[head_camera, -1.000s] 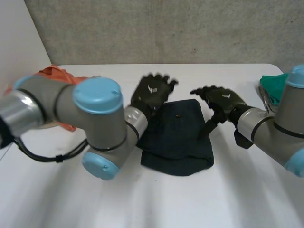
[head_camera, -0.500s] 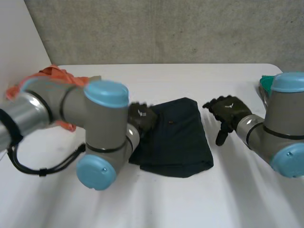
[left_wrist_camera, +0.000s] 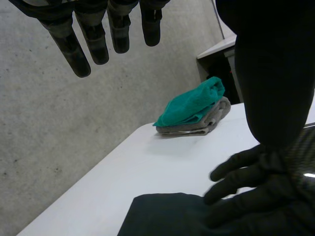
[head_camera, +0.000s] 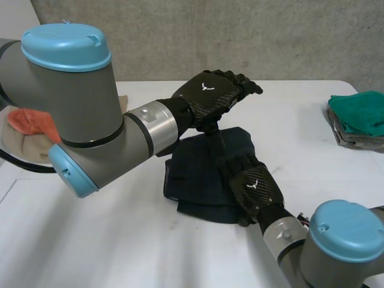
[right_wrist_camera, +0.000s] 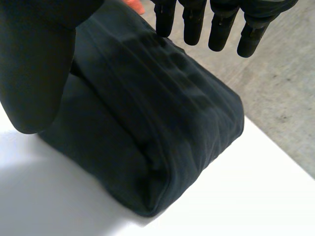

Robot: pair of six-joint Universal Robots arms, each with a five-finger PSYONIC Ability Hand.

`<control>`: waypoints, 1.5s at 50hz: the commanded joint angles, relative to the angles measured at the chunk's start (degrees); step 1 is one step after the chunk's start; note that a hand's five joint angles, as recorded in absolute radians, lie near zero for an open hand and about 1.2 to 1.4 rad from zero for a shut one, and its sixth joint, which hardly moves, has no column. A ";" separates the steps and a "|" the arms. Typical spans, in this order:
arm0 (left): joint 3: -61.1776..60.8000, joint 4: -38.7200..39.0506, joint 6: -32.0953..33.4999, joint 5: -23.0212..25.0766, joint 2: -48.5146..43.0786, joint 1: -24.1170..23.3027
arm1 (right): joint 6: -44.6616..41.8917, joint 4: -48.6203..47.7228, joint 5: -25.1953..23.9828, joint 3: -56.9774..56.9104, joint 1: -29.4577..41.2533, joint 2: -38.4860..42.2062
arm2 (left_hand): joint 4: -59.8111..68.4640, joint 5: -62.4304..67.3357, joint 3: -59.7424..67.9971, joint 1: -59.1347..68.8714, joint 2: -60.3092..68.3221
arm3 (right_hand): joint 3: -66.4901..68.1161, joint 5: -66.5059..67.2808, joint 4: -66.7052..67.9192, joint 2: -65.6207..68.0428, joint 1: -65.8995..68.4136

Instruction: Fold the laundry.

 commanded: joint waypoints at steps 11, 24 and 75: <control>-0.68 0.34 0.06 -0.53 -0.75 0.18 | -1.34 -7.94 2.11 -11.22 0.46 11.06 | 1.79 1.41 1.44 2.92 1.58 | -1.91 -2.72 -2.06 -0.62 -1.70; -0.68 0.34 0.06 -0.53 -0.14 0.44 | -1.07 -7.32 1.15 -19.39 0.03 14.40 | 1.62 1.25 1.27 2.75 1.41 | 68.09 67.28 67.94 69.38 68.30; -4.90 7.99 -4.24 -0.53 8.56 1.58 | 25.21 -6.97 -37.00 -61.85 -57.37 38.83 | 1.12 0.74 0.77 2.25 0.91 | 68.09 67.28 67.94 69.38 68.30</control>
